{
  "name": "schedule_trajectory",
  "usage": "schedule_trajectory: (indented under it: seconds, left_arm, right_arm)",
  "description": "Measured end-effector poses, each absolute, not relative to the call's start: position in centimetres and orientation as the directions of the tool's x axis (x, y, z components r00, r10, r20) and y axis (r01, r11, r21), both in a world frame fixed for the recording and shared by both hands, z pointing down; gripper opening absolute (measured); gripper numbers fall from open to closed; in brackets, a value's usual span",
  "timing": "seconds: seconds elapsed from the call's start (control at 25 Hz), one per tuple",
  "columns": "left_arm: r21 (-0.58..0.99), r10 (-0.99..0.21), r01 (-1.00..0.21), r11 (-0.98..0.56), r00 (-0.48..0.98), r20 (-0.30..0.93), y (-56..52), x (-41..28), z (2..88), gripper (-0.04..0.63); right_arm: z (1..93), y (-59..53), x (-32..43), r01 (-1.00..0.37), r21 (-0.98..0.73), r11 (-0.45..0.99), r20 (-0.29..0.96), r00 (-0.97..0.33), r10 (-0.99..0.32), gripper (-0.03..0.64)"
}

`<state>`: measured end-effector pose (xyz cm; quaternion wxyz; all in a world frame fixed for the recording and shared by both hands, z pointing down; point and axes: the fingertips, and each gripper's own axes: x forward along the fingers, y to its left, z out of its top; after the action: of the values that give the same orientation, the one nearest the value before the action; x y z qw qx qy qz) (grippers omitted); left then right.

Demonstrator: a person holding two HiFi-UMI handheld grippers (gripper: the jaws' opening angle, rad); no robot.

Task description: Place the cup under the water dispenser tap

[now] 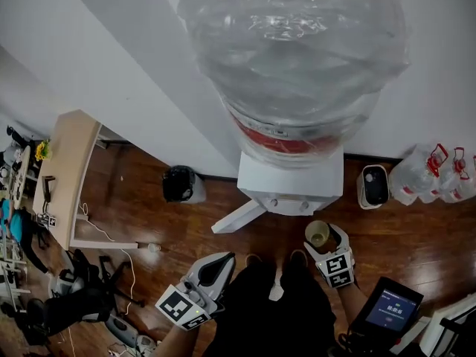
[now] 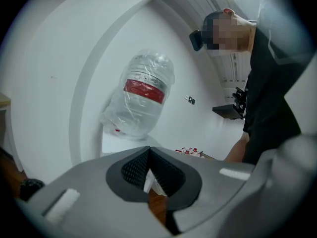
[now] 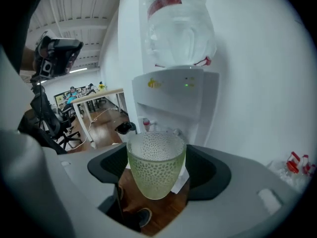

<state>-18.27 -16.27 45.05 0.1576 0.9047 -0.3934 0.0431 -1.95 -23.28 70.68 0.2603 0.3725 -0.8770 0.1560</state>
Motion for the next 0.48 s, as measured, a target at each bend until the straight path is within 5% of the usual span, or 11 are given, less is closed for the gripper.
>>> schedule_trajectory:
  seconds: [0.48]
  left_arm:
    - [0.216,-0.708,-0.764,-0.608,0.645,0.288,-17.0,-24.1,51.2,0.006]
  right_arm:
    - [84.4,-28.0,-6.3,-0.804,-0.174,0.569,0.614,-0.54,-0.575,0.36]
